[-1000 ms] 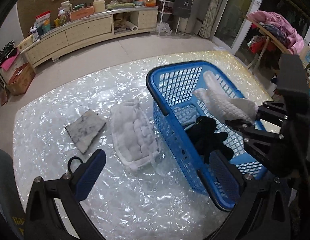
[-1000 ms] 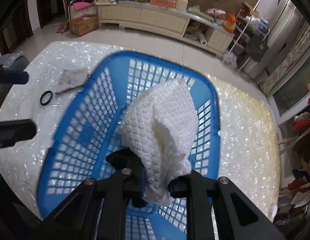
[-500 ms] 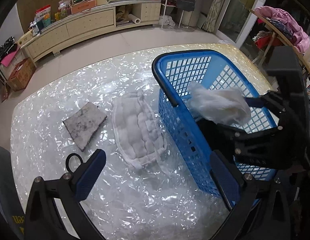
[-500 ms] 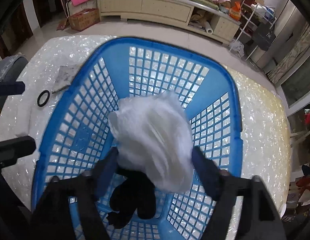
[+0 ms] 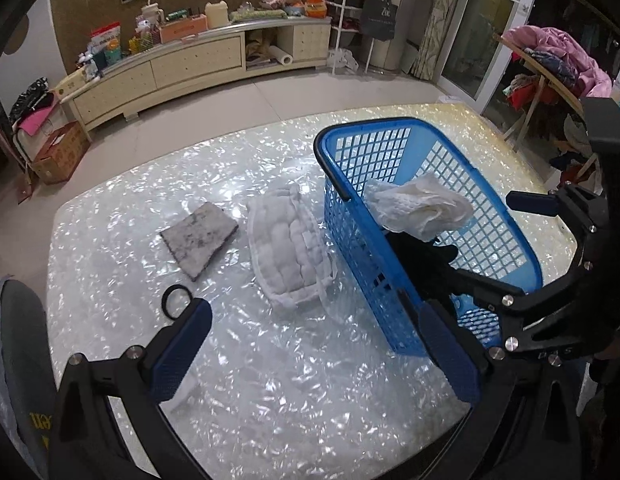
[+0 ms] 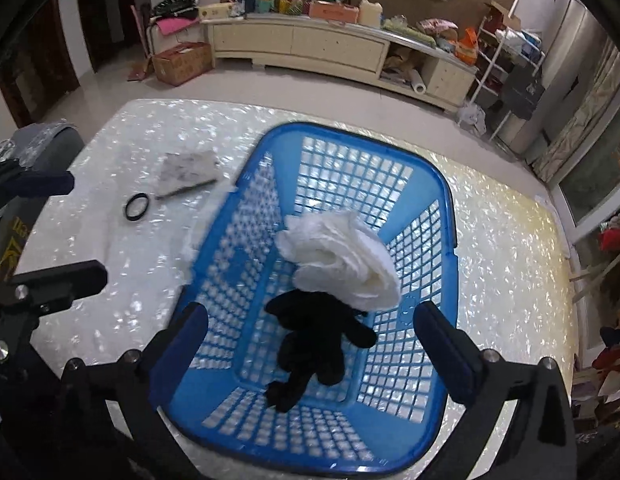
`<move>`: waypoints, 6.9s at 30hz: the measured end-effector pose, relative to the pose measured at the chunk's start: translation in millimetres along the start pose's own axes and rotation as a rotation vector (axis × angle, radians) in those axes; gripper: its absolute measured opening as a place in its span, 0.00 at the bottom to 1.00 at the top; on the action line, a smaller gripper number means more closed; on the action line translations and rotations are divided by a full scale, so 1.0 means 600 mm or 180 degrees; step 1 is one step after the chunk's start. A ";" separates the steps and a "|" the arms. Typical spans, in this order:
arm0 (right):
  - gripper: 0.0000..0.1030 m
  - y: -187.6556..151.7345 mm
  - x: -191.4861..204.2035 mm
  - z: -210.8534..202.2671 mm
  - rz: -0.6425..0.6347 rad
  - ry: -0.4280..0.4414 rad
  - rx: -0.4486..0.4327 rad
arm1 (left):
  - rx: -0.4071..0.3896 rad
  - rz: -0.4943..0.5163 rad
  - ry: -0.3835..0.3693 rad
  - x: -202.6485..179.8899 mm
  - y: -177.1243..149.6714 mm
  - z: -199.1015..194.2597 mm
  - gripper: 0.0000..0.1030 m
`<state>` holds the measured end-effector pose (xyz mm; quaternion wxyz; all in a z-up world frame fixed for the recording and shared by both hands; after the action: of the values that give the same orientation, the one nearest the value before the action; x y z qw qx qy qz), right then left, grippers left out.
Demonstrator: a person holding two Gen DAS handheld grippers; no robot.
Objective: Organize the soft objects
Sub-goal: 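Carry the white waffle towel into the blue basket and open the right gripper, then move the right gripper to the white sponge pad and close on it, then drop the white sponge pad in the basket with right gripper while left grasps black ring, then carry the black rubber ring over the blue basket and drop it with the left gripper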
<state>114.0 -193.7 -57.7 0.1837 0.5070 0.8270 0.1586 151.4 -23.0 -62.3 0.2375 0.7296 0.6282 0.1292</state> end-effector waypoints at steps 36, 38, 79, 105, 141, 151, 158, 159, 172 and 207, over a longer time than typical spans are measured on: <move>1.00 0.065 0.254 0.076 -0.0519 0.0741 0.0064 | 0.0204 -0.0882 0.0521 0.260 -0.183 -0.061 1.00; 1.00 0.068 0.266 0.091 -0.0541 0.0753 0.0110 | 0.0254 -0.0920 0.0521 0.277 -0.190 -0.051 1.00; 0.64 0.088 0.466 0.278 -0.0889 0.0719 0.0660 | 0.0534 -0.1169 0.0521 0.455 -0.270 0.051 1.00; 0.48 0.083 0.259 0.147 -0.0517 0.0523 0.0286 | 0.0297 -0.0450 0.0260 0.301 -0.146 0.027 1.00; 0.48 0.062 -0.052 0.050 0.0275 -0.0024 0.0024 | 0.0714 -0.0506 0.0343 0.346 -0.054 0.225 0.73; 0.49 0.059 -0.079 0.053 0.0348 -0.0032 0.0048 | 0.0804 -0.0402 0.0480 0.347 -0.045 0.250 0.40; 0.49 0.065 -0.088 0.047 0.0399 -0.0043 -0.0001 | 0.0816 -0.0323 0.0417 0.328 -0.037 0.256 0.12; 0.49 0.065 -0.090 0.048 0.0404 -0.0045 -0.0002 | 0.0824 -0.0307 0.0398 0.322 -0.038 0.255 0.10; 0.50 0.073 -0.096 0.065 0.0396 -0.0073 0.0019 | 0.0692 -0.0366 0.0191 0.288 -0.047 0.217 0.03; 0.84 0.001 -0.036 0.125 0.0237 0.0263 0.0686 | 0.0098 -0.0276 -0.0151 0.163 -0.047 0.012 0.03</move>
<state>158.2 -207.0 -120.5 0.0878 0.5472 0.8268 0.0962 148.4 74.2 -93.4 0.2465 0.7081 0.6553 0.0917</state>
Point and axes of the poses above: each gripper's, at about its wrist camera, not at the fingertips, and z roughly the way its jaws point, x to its left, y to its top, the point moved 4 cm from there along z, roughly the way its jaws point, and after that the axes turned 2 degrees about -z, right-handed, at the moved point
